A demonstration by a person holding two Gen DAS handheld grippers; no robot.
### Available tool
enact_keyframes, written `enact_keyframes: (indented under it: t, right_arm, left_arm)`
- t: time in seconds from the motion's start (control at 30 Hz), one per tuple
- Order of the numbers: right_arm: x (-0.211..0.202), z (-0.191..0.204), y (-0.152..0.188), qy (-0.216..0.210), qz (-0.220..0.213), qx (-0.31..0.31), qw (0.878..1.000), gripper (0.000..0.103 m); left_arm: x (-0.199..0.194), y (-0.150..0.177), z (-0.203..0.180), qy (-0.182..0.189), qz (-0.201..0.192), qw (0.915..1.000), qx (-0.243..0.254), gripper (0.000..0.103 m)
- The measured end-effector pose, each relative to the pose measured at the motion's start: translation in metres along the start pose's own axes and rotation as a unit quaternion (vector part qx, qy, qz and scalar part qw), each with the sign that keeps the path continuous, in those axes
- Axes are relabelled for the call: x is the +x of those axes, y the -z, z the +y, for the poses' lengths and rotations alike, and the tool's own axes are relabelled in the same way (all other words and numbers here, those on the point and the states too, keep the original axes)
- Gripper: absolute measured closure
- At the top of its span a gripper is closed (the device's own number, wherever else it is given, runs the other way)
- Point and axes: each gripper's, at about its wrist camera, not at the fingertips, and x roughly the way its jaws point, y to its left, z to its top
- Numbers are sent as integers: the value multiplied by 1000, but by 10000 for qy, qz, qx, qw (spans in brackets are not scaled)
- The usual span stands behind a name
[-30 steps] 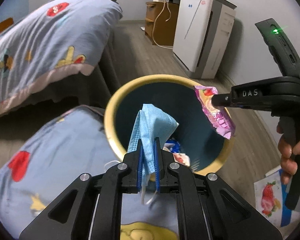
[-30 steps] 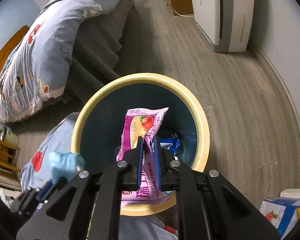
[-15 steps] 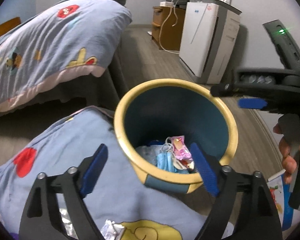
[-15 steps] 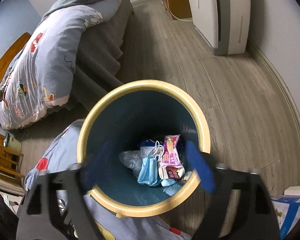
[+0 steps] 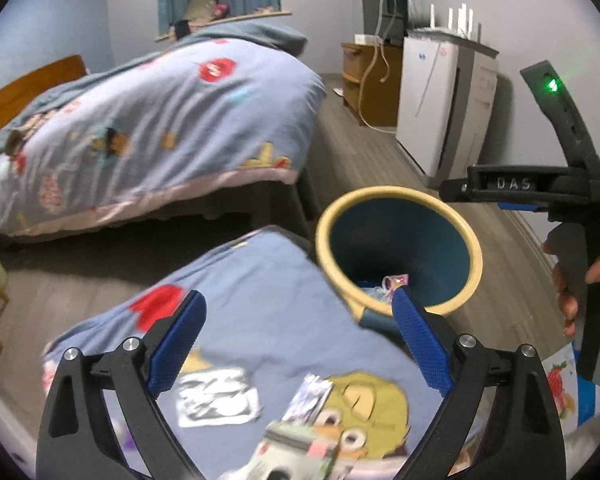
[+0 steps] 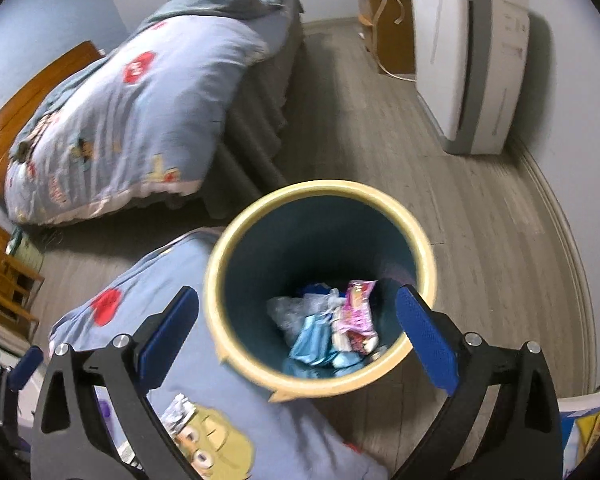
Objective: Collect trash
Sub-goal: 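Return both tools to the pillow toward the medicine box and tissue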
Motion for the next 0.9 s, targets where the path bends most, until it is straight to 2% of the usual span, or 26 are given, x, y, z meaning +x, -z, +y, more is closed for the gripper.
enact_keyframes:
  t: [0.13, 0.27, 0.4, 0.5, 0.63, 0.77, 0.9]
  right_arm:
    - [-19, 35, 21, -179, 38, -254, 9995, 6]
    - [-29, 65, 47, -294, 142, -407, 9986, 6]
    - [-28, 87, 74, -441, 444, -373, 9973, 6]
    - [-24, 105, 95, -421, 651, -469, 9959, 6]
    - [-17, 120, 120, -302, 857, -617, 9939, 6]
    - [-5, 128, 141, -273, 1110, -485, 9923, 6]
    - [9, 141, 162, -231, 1360, -475, 9893, 6]
  left_arm:
    - [-42, 20, 30, -234, -101, 9994, -254, 9]
    - [-77, 49, 64, -580, -25, 9971, -489, 8]
    - [-99, 79, 91, -706, 95, 9936, -879, 8]
    - [-106, 103, 112, -799, 253, 9888, -1236, 8]
    - [-103, 134, 140, -939, 581, 9777, -1784, 8]
    - [-99, 158, 162, -1185, 800, 9697, -1981, 8]
    - [-97, 170, 174, -1321, 910, 9652, -2063, 8]
